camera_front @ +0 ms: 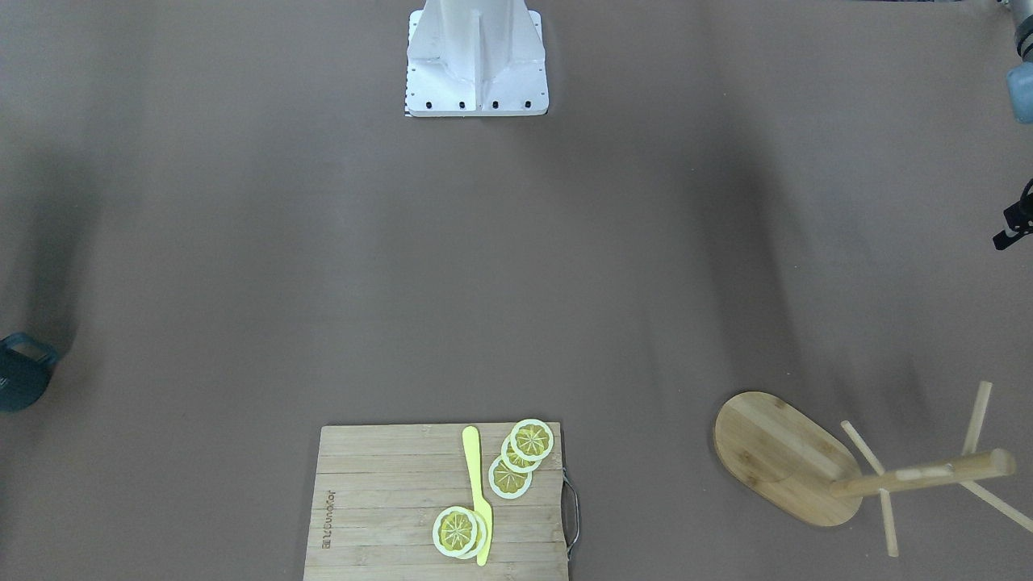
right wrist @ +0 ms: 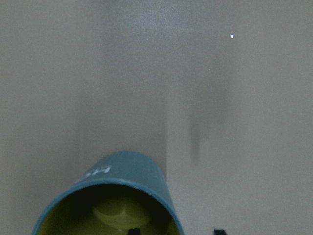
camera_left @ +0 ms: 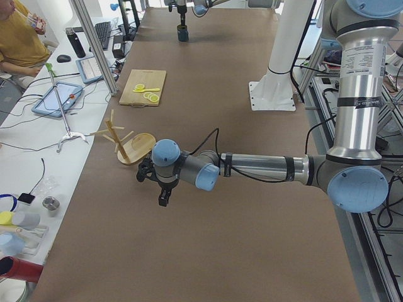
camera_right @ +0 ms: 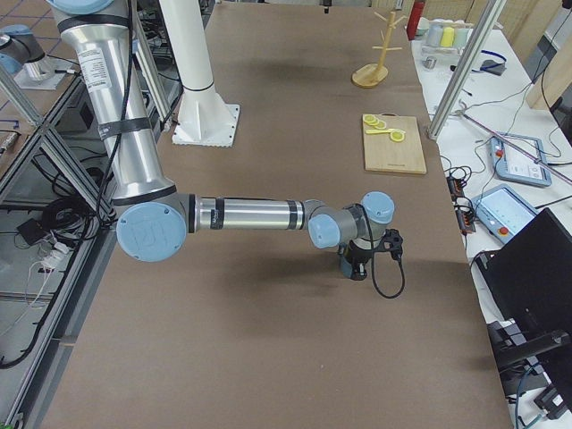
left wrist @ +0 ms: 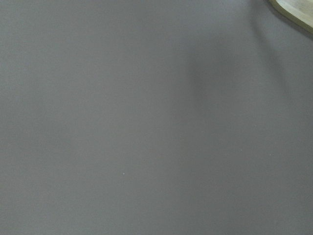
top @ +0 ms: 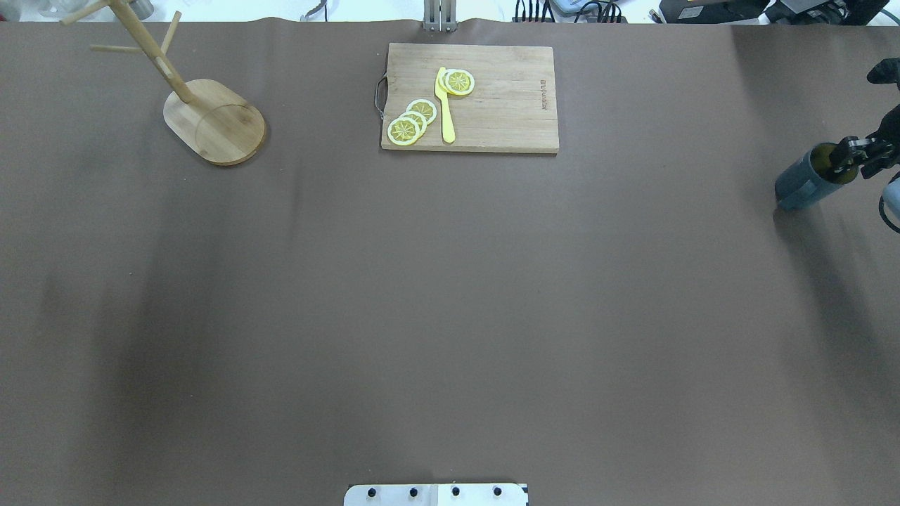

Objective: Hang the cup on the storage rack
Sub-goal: 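Grasp the teal mug rim with the right gripper and carry it toward the table center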

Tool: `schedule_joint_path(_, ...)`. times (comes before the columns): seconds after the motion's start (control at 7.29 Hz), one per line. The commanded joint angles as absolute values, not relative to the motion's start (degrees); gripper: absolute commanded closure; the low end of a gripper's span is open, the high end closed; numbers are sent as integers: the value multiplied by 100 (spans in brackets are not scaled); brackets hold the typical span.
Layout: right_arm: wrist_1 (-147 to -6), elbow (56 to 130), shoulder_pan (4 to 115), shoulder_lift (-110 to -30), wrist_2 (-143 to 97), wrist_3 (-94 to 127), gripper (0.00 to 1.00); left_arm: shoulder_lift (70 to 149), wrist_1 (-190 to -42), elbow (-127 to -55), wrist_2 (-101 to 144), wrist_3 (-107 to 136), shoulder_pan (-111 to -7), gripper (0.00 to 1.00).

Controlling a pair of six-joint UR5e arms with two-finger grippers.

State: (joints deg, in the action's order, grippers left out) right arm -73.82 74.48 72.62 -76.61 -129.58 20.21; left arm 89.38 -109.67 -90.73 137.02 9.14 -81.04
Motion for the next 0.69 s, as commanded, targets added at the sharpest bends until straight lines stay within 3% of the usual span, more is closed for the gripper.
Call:
schedule_joint_path(0.0, -7392, 7418, 7198, -7585, -12964, 2074, 100, 8938, -10969, -9070, 13702, 914, -8086, 2)
schedule_joint_path(0.27, -7461, 7749, 7198, -7541, -13077, 2100, 100, 8930, -10969, -9062, 13702, 914, -8077, 2)
schedule_joint_path(0.55, -7462, 8748, 6597, -7515, -13271, 3856, 100, 8930, -10969, -9062, 13702, 897, -8077, 2)
